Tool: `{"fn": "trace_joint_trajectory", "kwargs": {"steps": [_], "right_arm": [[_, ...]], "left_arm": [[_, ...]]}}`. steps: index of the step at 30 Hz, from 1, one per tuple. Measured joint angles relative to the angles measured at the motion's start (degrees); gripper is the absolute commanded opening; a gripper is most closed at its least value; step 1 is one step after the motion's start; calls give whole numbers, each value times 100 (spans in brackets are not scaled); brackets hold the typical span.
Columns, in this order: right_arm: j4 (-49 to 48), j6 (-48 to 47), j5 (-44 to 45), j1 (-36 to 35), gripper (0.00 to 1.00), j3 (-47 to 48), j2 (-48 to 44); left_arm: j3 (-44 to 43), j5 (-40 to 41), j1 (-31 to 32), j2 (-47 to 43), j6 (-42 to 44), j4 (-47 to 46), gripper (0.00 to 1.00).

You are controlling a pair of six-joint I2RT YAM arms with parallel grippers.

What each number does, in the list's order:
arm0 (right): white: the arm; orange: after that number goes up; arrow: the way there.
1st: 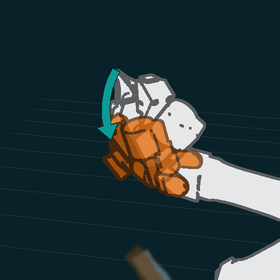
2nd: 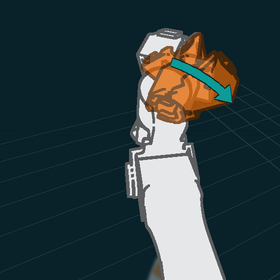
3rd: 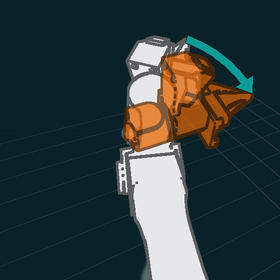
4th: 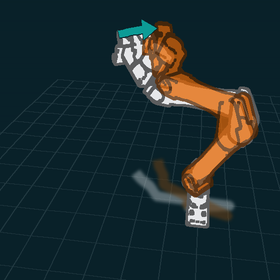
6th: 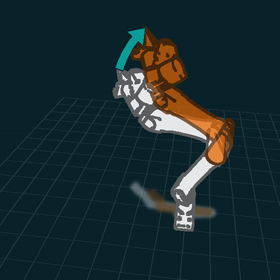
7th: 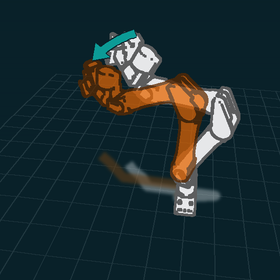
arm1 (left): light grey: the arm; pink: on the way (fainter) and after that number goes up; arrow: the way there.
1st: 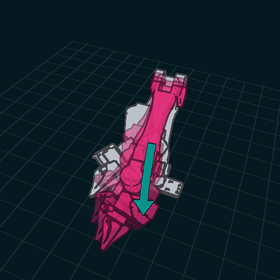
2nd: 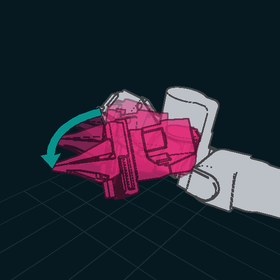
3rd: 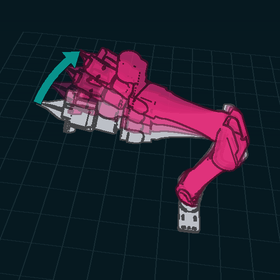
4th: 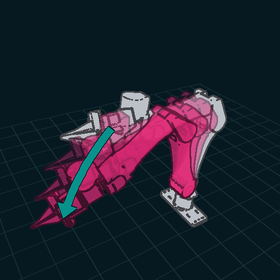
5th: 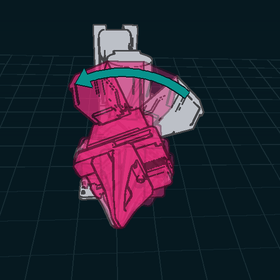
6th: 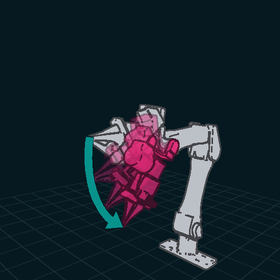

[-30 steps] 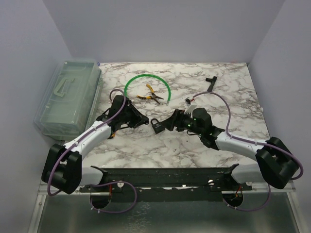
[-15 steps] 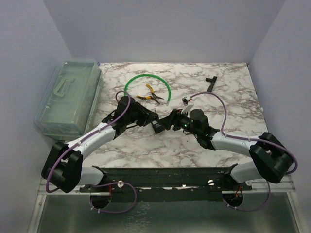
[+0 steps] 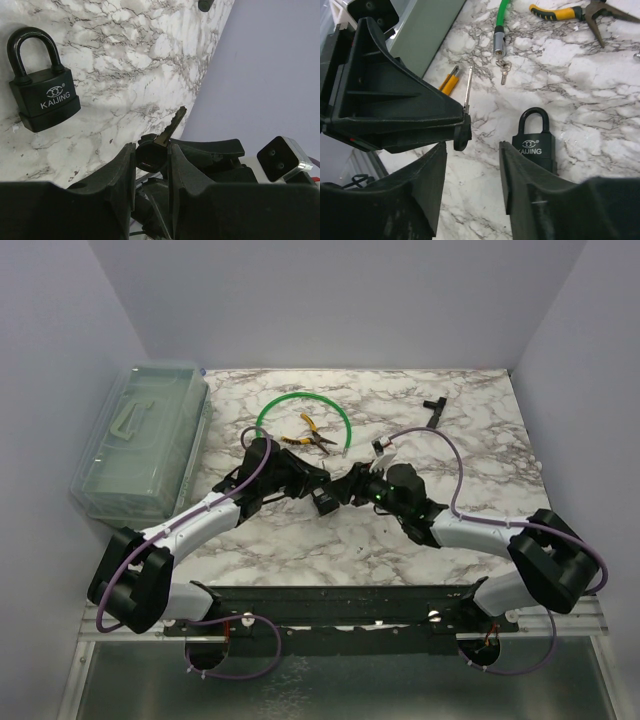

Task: Unlock with the key

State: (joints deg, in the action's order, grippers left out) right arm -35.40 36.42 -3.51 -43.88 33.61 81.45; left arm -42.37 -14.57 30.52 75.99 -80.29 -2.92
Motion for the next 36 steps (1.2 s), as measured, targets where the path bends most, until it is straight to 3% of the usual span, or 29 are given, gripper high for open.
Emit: {"fn": "trace_joint_trajectory", "kwargs": {"steps": [3, 10, 17, 19, 23, 25, 30, 36], "right_arm": [[-66, -50, 48, 0, 37, 39, 66], [-151, -118, 92, -9, 27, 155, 245], [-201, -201, 101, -55, 1, 199, 280], [-197, -223, 105, -55, 0, 201, 291], [-181, -304, 101, -55, 0, 203, 293], [-144, -332, 105, -55, 0, 203, 291], [214, -455, 101, -52, 0, 203, 116], [765, -640, -247, -52, 0, 208, -367]], "left_arm": [[0, -7, 20, 0, -31, -44, 14], [17, -9, 35, 0, -70, -90, 14], [85, 2, 33, 0, -118, -214, 15], [94, 4, 28, 0, -131, -214, 25], [116, 4, 28, 0, -151, -225, 59], [170, -13, 37, -15, -157, -291, 68], [442, -17, 48, -326, -59, -326, 71], [586, -11, 48, -804, 280, -319, 63]]}}
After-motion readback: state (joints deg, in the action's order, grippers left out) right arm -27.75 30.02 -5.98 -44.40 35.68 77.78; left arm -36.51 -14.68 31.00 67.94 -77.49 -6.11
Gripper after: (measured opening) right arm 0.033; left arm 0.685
